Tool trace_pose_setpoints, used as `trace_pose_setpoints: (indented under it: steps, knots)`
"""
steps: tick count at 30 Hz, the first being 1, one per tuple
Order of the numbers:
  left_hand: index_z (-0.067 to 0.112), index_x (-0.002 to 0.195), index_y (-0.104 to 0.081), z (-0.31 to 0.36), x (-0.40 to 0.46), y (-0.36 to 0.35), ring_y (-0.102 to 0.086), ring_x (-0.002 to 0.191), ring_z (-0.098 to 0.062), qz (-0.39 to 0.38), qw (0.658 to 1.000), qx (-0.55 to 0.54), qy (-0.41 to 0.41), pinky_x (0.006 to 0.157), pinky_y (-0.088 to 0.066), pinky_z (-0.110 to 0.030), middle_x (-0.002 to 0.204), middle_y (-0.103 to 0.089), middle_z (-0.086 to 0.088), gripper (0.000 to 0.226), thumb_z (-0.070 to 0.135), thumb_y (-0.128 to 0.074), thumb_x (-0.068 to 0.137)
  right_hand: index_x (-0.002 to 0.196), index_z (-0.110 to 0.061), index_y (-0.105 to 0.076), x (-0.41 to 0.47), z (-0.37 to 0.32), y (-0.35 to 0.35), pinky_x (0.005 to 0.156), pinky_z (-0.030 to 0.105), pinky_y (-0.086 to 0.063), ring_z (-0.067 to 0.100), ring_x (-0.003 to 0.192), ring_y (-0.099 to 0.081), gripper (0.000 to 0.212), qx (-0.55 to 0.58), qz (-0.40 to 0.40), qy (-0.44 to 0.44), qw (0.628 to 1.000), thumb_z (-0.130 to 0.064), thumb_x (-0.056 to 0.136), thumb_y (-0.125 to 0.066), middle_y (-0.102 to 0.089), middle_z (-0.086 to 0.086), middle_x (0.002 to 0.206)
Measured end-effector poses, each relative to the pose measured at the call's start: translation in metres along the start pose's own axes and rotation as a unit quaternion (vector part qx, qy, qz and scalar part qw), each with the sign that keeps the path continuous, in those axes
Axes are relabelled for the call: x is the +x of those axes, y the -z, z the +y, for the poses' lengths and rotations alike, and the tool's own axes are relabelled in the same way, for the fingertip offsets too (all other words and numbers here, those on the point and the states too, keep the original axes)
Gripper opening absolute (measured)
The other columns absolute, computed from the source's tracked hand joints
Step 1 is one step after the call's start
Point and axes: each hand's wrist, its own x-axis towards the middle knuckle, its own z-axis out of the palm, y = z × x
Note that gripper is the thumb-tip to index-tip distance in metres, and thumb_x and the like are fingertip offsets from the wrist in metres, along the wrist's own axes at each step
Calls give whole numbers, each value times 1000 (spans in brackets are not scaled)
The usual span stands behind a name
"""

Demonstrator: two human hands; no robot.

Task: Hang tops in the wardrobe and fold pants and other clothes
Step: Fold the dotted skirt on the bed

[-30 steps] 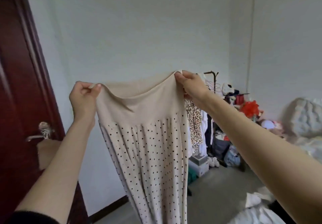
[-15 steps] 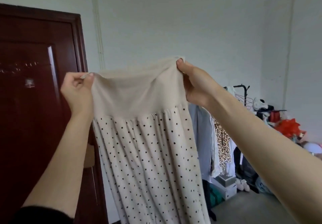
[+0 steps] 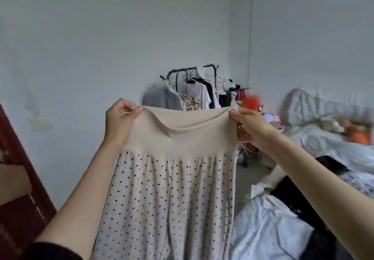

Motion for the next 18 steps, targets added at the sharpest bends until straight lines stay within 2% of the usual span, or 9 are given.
trace_pose_setpoints:
  steps: [2,4,6,8,11,15,18]
  knots:
    - [19,68,-52,-12,-16,-44,-54,62,8,-50,998,-20,13,64,-41,-4,73,-58,3,27,2,-67,82,83,-19,-61,-14,20,38,57,29,-55,17,70,-62,22,-44,71,6,996,-29,98,-49,-58,3,84]
    - [21,69,-51,-19,-30,-89,-53,57,12,-86,995,-41,33,62,-40,-3,72,-57,4,29,1,-66,82,81,-21,-62,-30,36,78,50,24,-52,14,66,-65,21,-56,118,4,991,-29,97,-51,-61,2,85]
    - [22,69,-51,-22,-46,-143,-53,60,8,-136,988,-58,39,62,-40,-5,72,-57,4,29,2,-68,82,81,-22,-62,-50,46,123,45,20,-49,9,57,-65,20,-66,168,-10,984,-28,96,-51,-61,1,83]
    - [23,69,-50,-23,-56,-181,-51,65,-3,-161,984,-59,45,63,-40,-9,72,-56,3,29,5,-69,82,82,-22,-61,-61,52,156,45,20,-49,8,55,-63,19,-64,194,-18,979,-28,97,-50,-59,-1,80]
    - [25,69,-52,-27,-80,-253,-54,71,-9,-212,975,-57,47,68,-42,-17,74,-58,5,28,9,-70,82,81,-23,-60,-77,65,212,44,20,-49,7,51,-63,21,-56,243,-33,968,-26,98,-49,-60,-3,77]
    - [27,68,-51,-35,-111,-344,-55,71,-8,-248,966,-43,53,69,-43,-15,72,-58,10,28,11,-70,82,81,-21,-58,-78,98,283,46,22,-51,16,61,-62,22,-52,281,-82,955,-26,99,-46,-58,2,78]
    - [24,70,-52,-43,-125,-414,-55,77,-15,-257,964,-29,65,74,-43,-24,73,-57,9,25,10,-68,83,86,-21,-58,-64,134,338,53,26,-52,17,65,-62,19,-18,301,-115,946,-25,99,-46,-59,3,82]
